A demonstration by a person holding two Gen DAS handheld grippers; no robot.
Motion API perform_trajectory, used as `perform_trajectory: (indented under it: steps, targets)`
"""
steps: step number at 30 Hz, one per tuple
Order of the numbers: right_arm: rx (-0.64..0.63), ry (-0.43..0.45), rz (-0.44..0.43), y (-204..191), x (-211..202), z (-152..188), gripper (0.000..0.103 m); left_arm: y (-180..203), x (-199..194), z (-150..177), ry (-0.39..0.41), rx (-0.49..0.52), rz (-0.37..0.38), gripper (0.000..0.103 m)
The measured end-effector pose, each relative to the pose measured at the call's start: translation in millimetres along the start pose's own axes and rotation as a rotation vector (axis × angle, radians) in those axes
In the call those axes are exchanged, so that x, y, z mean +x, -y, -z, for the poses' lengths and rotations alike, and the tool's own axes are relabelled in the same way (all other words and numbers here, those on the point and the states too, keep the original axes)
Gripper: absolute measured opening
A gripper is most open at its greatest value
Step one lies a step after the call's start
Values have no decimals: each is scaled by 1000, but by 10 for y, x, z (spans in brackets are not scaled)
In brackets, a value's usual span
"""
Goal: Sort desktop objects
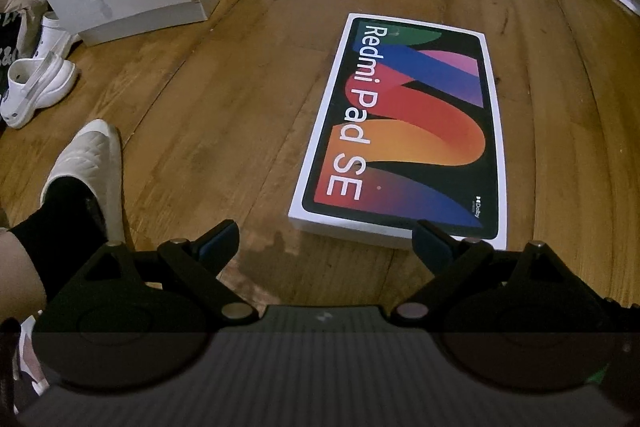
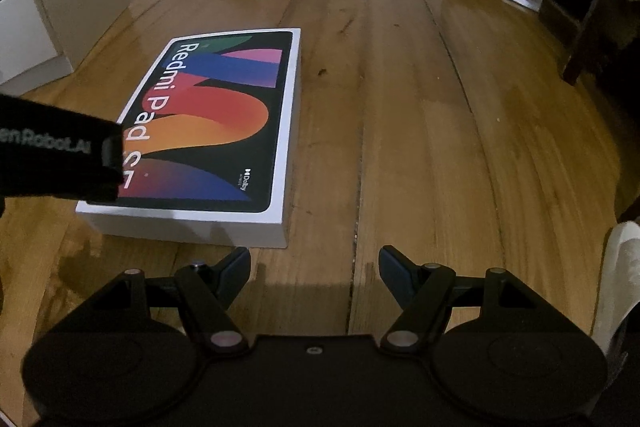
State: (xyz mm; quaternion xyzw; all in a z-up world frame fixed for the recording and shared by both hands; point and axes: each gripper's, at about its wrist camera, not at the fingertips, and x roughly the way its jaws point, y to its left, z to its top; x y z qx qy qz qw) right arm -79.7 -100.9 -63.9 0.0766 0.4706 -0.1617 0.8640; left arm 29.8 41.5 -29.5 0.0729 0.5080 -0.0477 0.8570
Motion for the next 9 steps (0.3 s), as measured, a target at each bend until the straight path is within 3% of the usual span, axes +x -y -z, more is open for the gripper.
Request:
perform_trajectory:
  steps: [9]
  targets:
    - [-16,-5,9,-14,28,20,76,54,0,7,16,-7,-1,101]
